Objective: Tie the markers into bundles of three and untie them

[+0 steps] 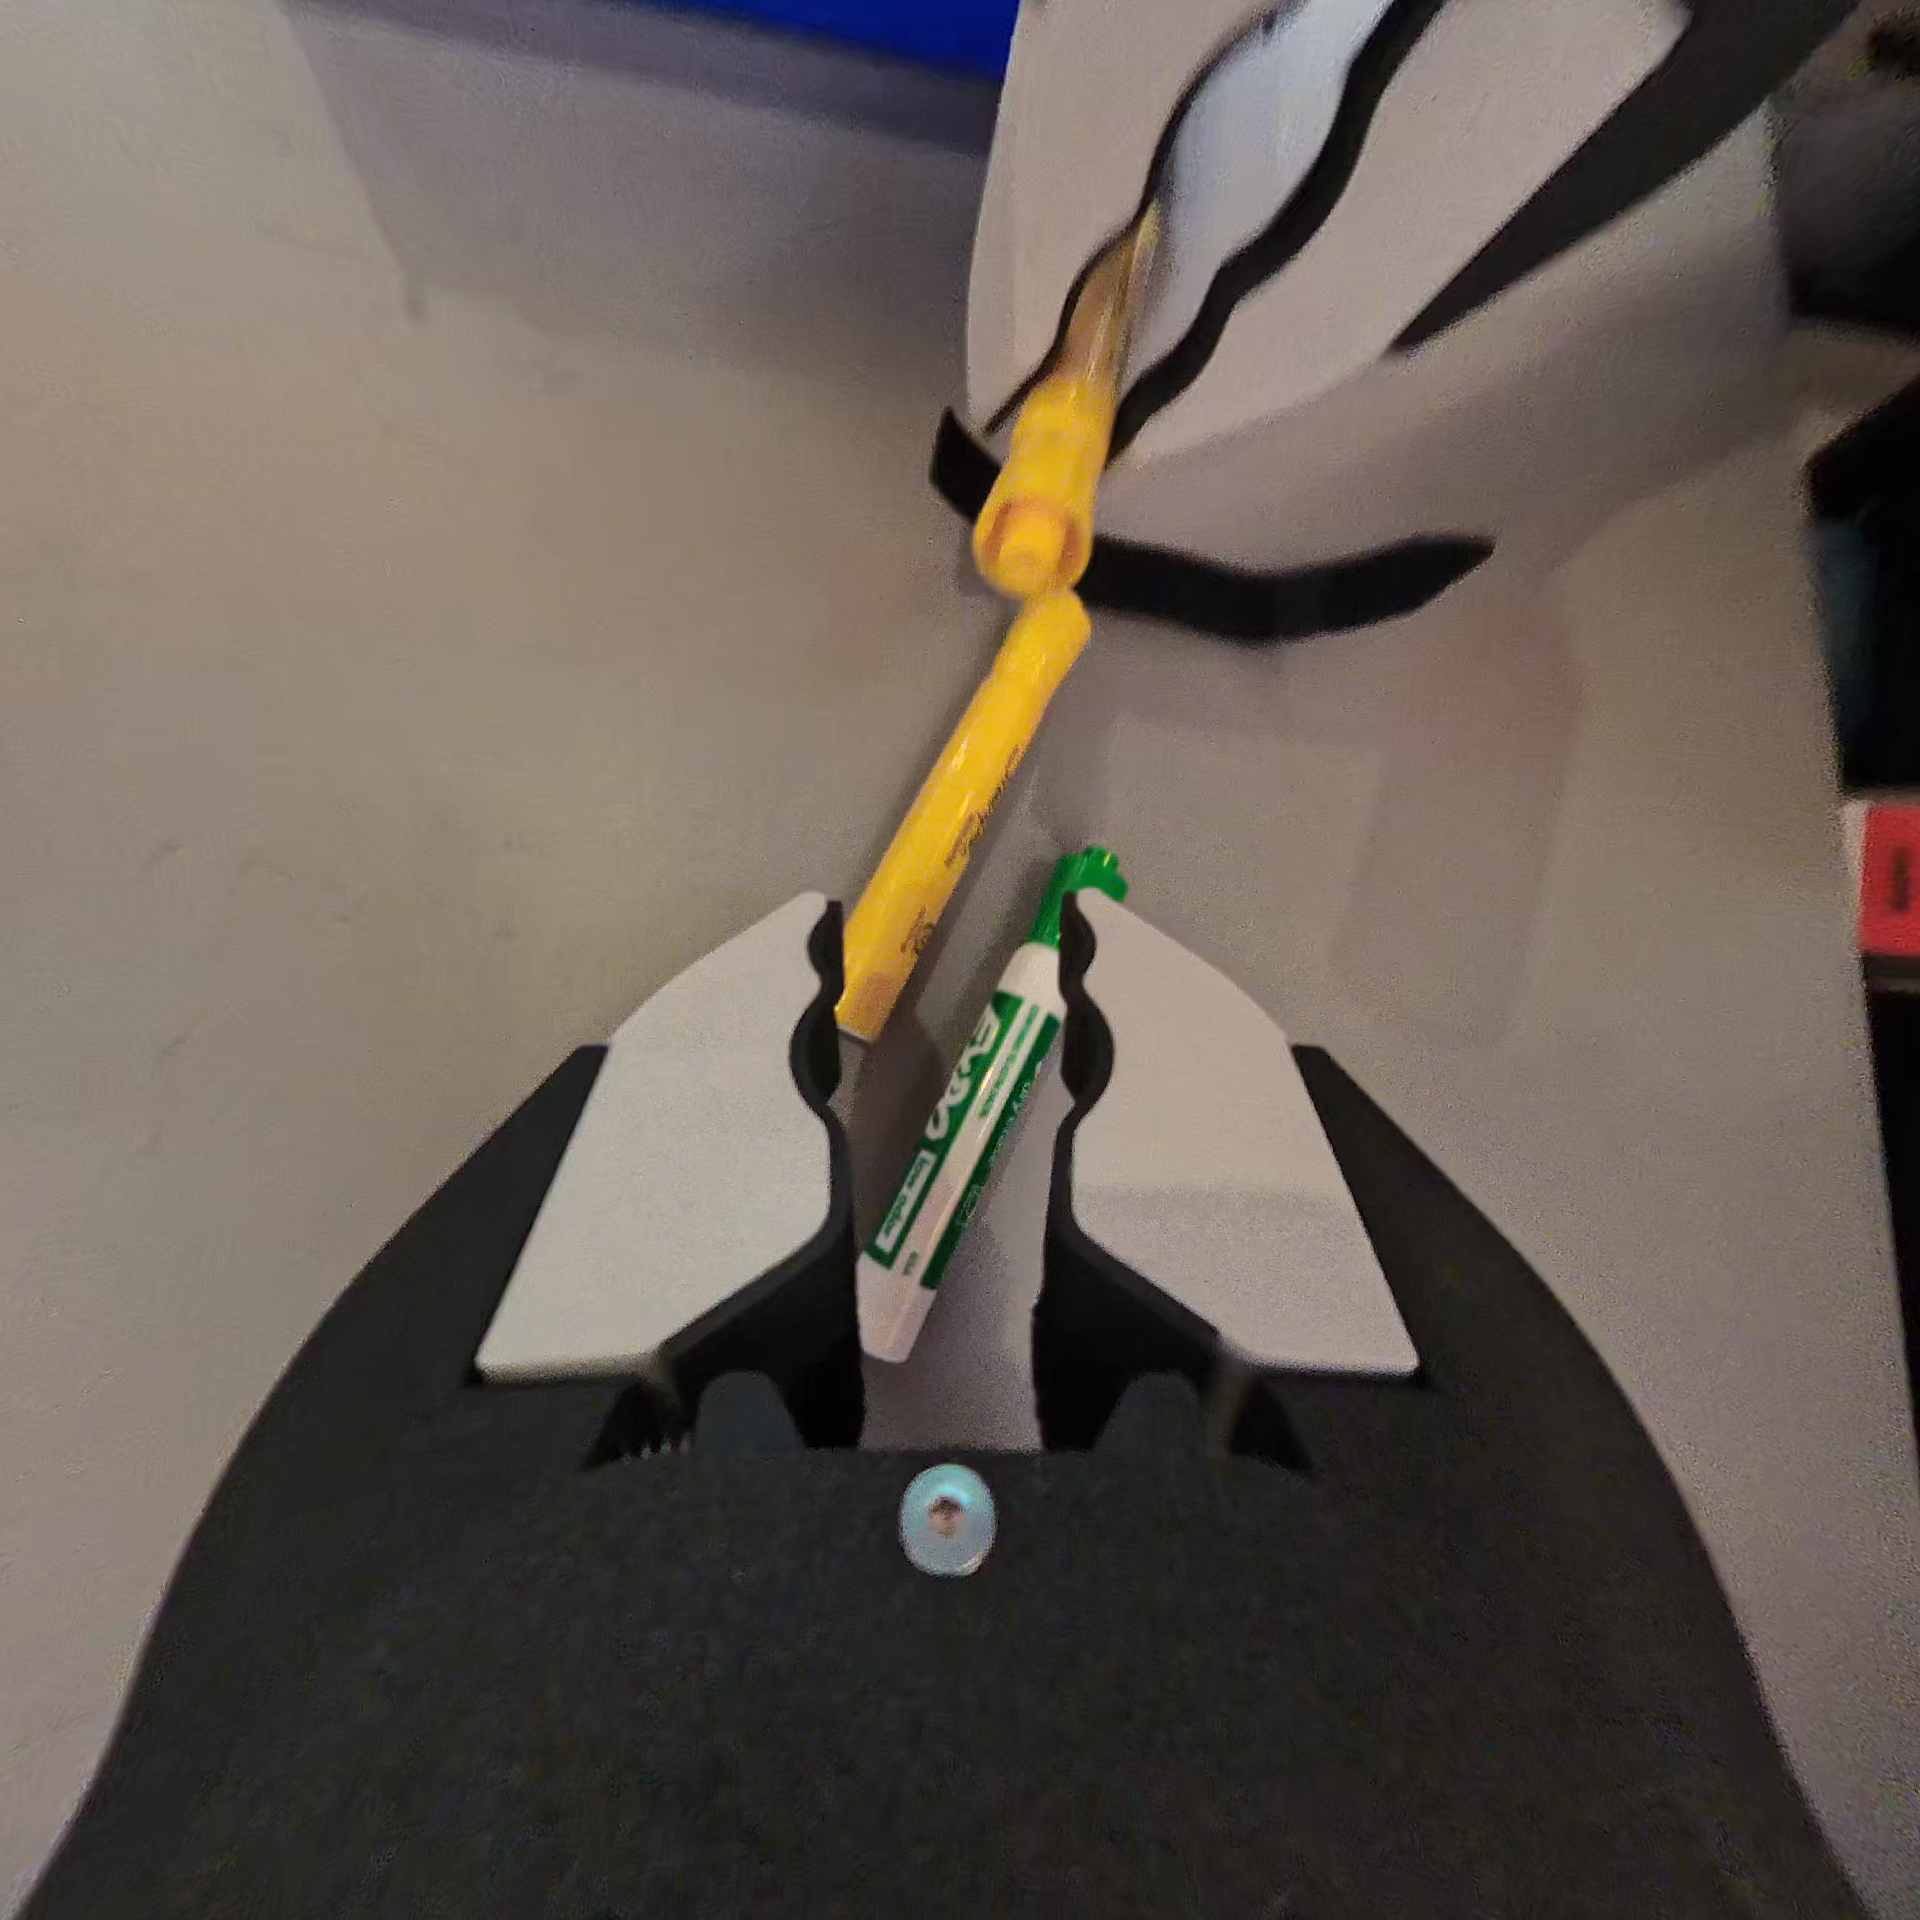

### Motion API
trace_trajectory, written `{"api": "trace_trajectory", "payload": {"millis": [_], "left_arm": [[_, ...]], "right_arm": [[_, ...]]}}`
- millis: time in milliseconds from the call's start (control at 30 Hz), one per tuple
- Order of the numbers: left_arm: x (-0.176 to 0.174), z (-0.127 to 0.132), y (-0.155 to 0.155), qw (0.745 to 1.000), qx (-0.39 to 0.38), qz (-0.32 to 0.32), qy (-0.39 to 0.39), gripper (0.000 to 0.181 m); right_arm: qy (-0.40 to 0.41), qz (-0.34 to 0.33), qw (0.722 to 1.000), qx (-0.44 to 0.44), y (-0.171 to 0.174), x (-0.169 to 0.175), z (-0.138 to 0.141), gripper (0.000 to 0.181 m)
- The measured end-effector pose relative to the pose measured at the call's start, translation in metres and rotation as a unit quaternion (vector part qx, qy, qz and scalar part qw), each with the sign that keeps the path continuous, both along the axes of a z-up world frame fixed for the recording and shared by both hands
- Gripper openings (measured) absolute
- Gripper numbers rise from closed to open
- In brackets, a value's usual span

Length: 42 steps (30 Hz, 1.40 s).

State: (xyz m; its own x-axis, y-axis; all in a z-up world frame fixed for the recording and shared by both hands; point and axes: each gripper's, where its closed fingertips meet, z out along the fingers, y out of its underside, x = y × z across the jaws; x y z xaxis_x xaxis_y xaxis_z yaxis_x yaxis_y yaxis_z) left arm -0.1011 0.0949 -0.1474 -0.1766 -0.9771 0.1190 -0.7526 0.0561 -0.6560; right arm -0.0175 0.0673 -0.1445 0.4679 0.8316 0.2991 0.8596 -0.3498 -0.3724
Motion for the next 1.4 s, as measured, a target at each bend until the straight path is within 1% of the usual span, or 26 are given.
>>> {"api": "trace_trajectory", "payload": {"millis": [67,167,200,333,400,467,500,600,667,700,733,800,867,933,1000,1067,1167,1267,1333,1400], "left_arm": [[0.005,-0.010,0.001,0.999,0.003,-0.016,0.032,0.039],[0.020,-0.022,0.001,0.996,0.014,-0.051,0.079,0.044],[0.027,-0.024,-0.002,0.993,0.020,-0.068,0.093,0.045],[0.056,-0.029,-0.013,0.980,0.052,-0.131,0.137,0.048],[0.065,-0.034,-0.016,0.972,0.068,-0.153,0.163,0.048],[0.071,-0.042,-0.020,0.964,0.077,-0.170,0.188,0.045],[0.071,-0.046,-0.020,0.961,0.083,-0.175,0.198,0.041],[0.076,-0.048,-0.024,0.961,0.088,-0.183,0.190,0.018],[0.076,-0.048,-0.022,0.963,0.093,-0.169,0.190,0.017],[0.075,-0.047,-0.016,0.964,0.110,-0.153,0.188,0.017],[0.075,-0.043,-0.008,0.968,0.124,-0.133,0.175,0.017],[0.076,-0.022,0.000,0.984,0.105,-0.087,0.115,0.017],[0.076,0.011,0.008,0.997,0.059,-0.025,0.032,0.017],[0.074,0.048,0.018,0.996,0.020,0.047,-0.070,0.017],[0.067,0.081,0.023,0.978,-0.040,0.111,-0.171,0.017],[0.056,0.101,0.025,0.952,-0.094,0.156,-0.244,0.016],[0.037,0.112,0.028,0.914,-0.157,0.208,-0.310,0.017],[0.020,0.121,0.038,0.874,-0.196,0.252,-0.367,0.017],[0.012,0.120,0.045,0.859,-0.210,0.269,-0.381,0.016],[0.004,0.125,0.053,0.843,-0.224,0.284,-0.398,0.016]], "right_arm": [[0.023,-0.005,0.999,-0.026,-0.012,0.003,0.003,0.018],[0.015,-0.029,0.999,-0.038,-0.025,0.022,0.002,0.018],[0.026,-0.040,0.998,-0.038,-0.026,0.026,0.002,0.018],[0.113,-0.103,0.987,-0.051,-0.038,0.032,0.003,0.018],[0.137,-0.120,0.982,-0.053,-0.050,0.033,0.000,0.018],[0.145,-0.132,0.979,-0.050,-0.058,0.035,-0.003,0.018],[0.146,-0.137,0.979,-0.048,-0.061,0.037,-0.005,0.018],[0.149,-0.151,0.976,-0.042,-0.061,0.042,-0.010,0.018],[0.157,-0.156,0.974,-0.043,-0.058,0.042,-0.012,0.018],[0.161,-0.153,0.974,-0.044,-0.057,0.040,-0.012,0.018],[0.164,-0.151,0.974,-0.044,-0.056,0.037,-0.013,0.018],[0.164,-0.144,0.975,-0.050,-0.053,0.031,-0.016,0.018],[0.157,-0.142,0.976,-0.055,-0.047,0.026,-0.018,0.018],[0.158,-0.139,0.976,-0.057,-0.038,0.018,-0.018,0.018],[0.167,-0.138,0.974,-0.061,-0.029,0.008,-0.017,0.018],[0.180,-0.137,0.972,-0.071,-0.020,-0.004,-0.016,0.018],[0.186,-0.133,0.971,-0.075,-0.008,-0.021,-0.014,0.017],[0.191,-0.124,0.971,-0.080,0.002,-0.039,-0.013,0.018],[0.202,-0.118,0.968,-0.092,0.005,-0.053,-0.013,0.018],[0.196,-0.118,0.970,-0.084,0.011,-0.059,-0.015,0.018]]}}
